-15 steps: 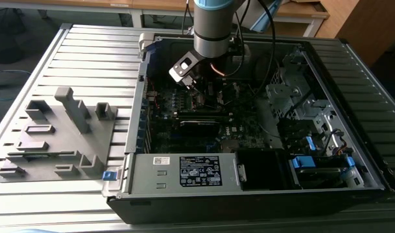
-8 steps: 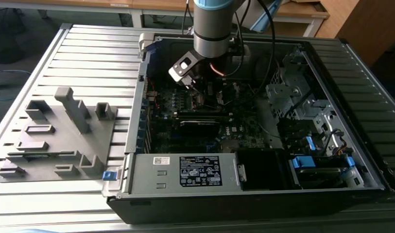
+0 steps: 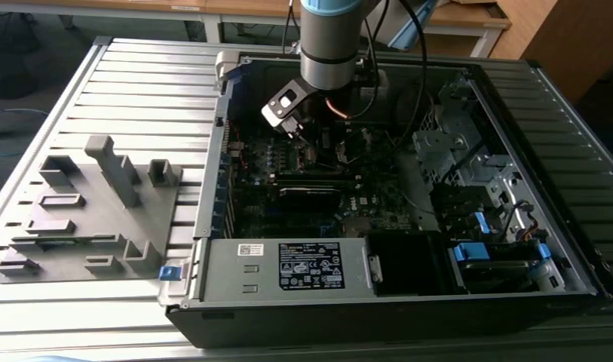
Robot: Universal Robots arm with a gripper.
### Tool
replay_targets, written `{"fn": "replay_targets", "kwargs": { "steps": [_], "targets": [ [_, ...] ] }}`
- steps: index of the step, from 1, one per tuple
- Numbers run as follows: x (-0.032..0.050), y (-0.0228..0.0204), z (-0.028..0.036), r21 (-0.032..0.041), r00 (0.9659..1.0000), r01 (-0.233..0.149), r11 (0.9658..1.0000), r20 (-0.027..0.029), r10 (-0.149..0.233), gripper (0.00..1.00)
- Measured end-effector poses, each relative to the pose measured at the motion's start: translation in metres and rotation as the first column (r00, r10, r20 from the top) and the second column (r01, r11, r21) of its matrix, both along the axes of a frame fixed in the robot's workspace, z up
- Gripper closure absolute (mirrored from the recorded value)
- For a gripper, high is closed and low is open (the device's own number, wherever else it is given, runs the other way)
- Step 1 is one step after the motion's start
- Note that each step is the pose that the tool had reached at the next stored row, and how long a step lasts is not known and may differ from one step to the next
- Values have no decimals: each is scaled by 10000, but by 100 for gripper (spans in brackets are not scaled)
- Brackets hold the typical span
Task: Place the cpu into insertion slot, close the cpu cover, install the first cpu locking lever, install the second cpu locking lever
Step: 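Place the cpu into insertion slot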
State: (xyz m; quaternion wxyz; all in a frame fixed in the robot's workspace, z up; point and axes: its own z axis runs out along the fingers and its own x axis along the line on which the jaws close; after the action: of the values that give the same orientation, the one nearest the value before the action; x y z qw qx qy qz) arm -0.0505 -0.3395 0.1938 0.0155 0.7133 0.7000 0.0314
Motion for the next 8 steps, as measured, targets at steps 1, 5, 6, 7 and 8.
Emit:
{"fn": "replay_targets", "kwargs": {
  "steps": [1,5,6,7,8],
  "targets": [
    [0,-2,0,1,10000,0,10000,1,0,46],
    [0,-7,0,1,10000,2,10000,0,-2,46],
    [0,-7,0,0,10000,2,10000,0,-2,46],
    [0,-8,0,0,10000,1,10000,-1,-1,46],
    [0,-8,0,0,10000,1,10000,-1,-1,46]
  ]
}}
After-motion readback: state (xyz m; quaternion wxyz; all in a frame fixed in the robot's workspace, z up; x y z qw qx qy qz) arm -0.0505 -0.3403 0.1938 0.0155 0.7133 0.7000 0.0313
